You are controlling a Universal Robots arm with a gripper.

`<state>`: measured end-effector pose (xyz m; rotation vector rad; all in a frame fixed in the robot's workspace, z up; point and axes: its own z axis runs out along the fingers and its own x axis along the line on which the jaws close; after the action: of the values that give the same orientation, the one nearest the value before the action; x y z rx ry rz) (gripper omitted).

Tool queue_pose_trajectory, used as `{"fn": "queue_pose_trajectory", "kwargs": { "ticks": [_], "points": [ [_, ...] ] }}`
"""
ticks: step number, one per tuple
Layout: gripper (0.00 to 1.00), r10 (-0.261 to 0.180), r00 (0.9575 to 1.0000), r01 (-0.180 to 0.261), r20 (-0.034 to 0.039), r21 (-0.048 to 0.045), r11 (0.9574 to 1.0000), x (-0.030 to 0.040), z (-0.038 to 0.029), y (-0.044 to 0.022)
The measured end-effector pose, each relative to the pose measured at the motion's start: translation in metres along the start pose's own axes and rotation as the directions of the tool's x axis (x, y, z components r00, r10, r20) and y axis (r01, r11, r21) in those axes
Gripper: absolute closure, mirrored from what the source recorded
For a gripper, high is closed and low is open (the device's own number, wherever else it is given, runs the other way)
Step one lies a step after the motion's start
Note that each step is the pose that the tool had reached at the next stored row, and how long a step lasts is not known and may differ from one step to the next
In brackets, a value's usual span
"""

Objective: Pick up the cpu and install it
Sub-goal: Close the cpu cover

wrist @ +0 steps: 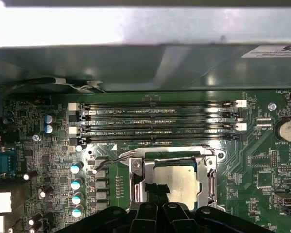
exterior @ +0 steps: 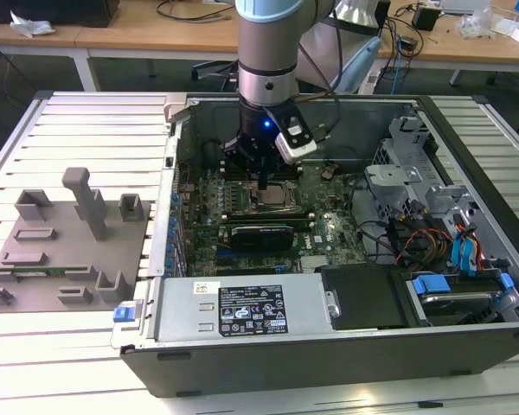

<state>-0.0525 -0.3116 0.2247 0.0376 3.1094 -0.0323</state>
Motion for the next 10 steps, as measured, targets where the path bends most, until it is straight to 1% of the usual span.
{"fn": "queue_pose_trajectory", "kwargs": {
  "ticks": [9,10],
  "points": [
    [0.89,0.007,1.0000,-0.007,0.0000,0.0002,1.0000,0.0040,-0.0001,0.0014],
    [0.89,0.010,1.0000,-0.010,0.0000,0.0004,1.0000,0.0056,0.0003,0.0016]
  ]
}}
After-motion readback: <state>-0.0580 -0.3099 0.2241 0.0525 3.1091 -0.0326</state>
